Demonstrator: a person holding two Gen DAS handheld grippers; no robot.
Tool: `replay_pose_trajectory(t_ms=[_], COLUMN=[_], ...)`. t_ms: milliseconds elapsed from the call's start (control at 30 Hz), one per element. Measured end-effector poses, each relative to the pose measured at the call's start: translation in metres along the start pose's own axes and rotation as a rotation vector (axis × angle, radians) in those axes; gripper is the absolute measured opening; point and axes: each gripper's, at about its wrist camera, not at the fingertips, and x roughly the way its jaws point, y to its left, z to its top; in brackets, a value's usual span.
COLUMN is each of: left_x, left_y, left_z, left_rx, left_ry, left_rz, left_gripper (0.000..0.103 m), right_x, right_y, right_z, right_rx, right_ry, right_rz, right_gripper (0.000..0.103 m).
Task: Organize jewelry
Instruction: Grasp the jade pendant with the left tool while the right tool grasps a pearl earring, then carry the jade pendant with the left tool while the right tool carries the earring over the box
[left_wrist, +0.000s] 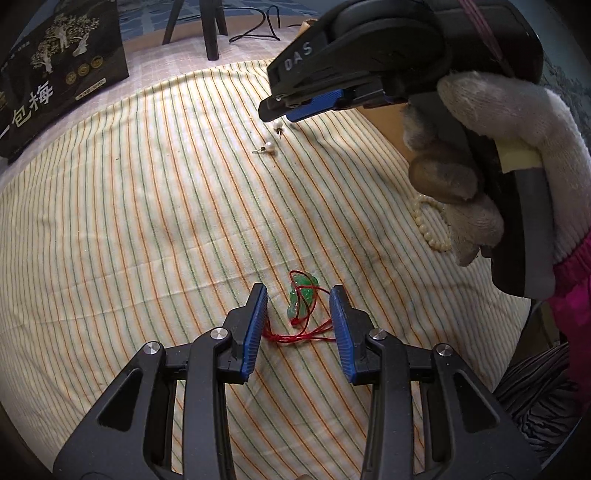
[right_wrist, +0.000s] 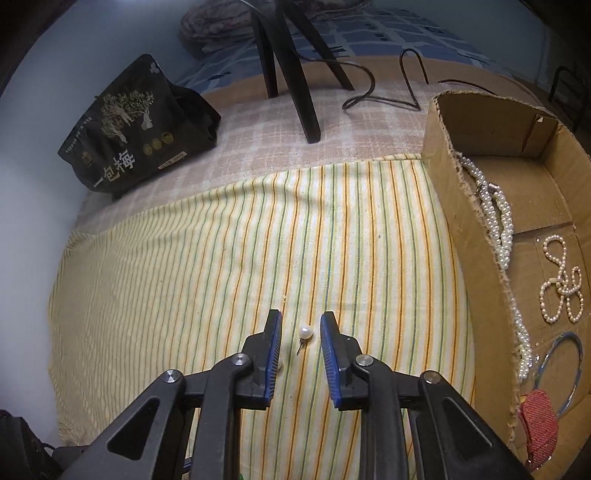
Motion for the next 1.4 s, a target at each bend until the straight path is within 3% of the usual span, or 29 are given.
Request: replay_pose_trajectory(t_ms=[533,800,1100,1400], left_x=[0.016,0.027,0.019,-0.007], left_y=[-0.033,-0.051,-0.053,-0.032], left_z=[0.003,0.003,0.004,0.004], left_rx=[0.075,0.110,0.075,0.027], left_ry=[0.005,0.004,-0.012,-0.067], left_rz=[0.053,0.085,0.074,0.059], left_gripper=[0.035,0.014,0.013,0.013], right_x=[0.013,0.015,0.013,-0.019], right_y=[0.004,0.002,0.000,-0.006], right_z=[0.000,-0.001,-0.001,0.000], right_rx=[-0.026,-0.031,-0.015,-0.007], right_ry=[0.012,0.011,-0.005,-0.065], right_rz=[-0.029,-0.036,-0.021,-0.006], right_gripper=[0.013,0.007,0.006,0.006])
